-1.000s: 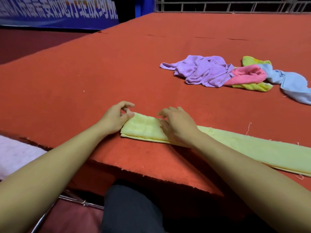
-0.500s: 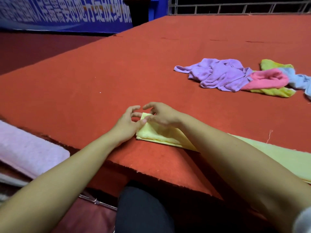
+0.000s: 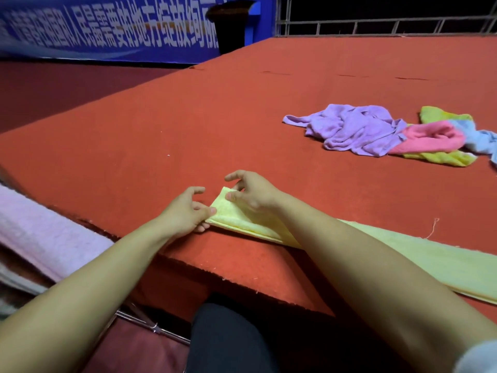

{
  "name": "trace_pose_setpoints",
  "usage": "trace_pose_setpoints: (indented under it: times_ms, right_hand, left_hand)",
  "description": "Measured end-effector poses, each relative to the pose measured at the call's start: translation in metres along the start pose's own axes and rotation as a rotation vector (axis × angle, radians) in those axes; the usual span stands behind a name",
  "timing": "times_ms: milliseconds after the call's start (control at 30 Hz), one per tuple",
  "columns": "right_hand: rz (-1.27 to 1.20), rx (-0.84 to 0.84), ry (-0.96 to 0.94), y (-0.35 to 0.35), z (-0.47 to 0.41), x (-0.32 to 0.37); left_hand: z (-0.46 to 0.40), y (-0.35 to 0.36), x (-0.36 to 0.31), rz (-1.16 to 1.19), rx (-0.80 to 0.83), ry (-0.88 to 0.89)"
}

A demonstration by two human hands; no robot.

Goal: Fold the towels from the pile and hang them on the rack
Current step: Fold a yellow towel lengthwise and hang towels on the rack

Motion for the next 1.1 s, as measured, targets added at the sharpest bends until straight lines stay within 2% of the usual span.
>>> trace_pose_setpoints:
  times_ms: [67, 100, 167, 200, 233, 300, 400, 567, 700, 833, 1100]
  right_hand:
    - [0.117, 0.049, -0.004, 0.009, 0.001, 0.001]
    - [0.16, 0.061, -0.006, 0.011, 0.003, 0.002]
    - [0.223, 0.038, -0.02, 0.005, 0.012, 0.005]
    - [0.252, 0.01, -0.035, -0.002, 0.018, 0.009]
    - [0.276, -0.024, -0.052, -0.011, 0.027, 0.013]
    - [0.291, -0.098, -0.066, -0.031, 0.051, 0.016]
    - [0.32, -0.218, -0.055, -0.069, 0.106, 0.015]
    - [0.463, -0.384, 0.052, -0.145, 0.241, 0.002]
    - [0.587, -0.504, 0.22, -0.192, 0.36, -0.015]
    - [0.662, -0.622, 0.386, -0.232, 0.459, -0.028]
    - [0.755, -0.74, 0.808, -0.301, 0.584, -0.061]
  left_hand:
    - [0.002, -0.002, 0.007, -0.085, -0.015, -0.027]
    - [0.004, -0.004, 0.005, -0.212, -0.065, -0.002]
    - [0.012, -0.006, -0.007, -0.537, -0.261, 0.109]
    - [0.02, -0.005, -0.015, -0.613, -0.362, 0.176]
    - [0.029, 0.0, -0.025, -0.619, -0.423, 0.243]
    - [0.044, 0.02, -0.045, -0.551, -0.445, 0.364]
    - [0.064, 0.078, -0.075, -0.526, -0.326, 0.53]
    - [0.119, 0.204, -0.117, -0.483, -0.006, 0.778]
    - [0.156, 0.298, -0.13, -0.488, 0.228, 0.839]
    - [0.182, 0.373, -0.14, -0.536, 0.363, 0.877]
    - [0.222, 0.493, -0.178, -0.513, 0.5, 0.89]
Point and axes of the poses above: each hand's wrist, its own z-axis away from the middle knuckle, its own y-axis out of the palm, x = y × z, the point moved 9 cm from there along -z, towards the middle knuckle, and after that the axes turned 15 degrees about -y, right-handed, at the moved point
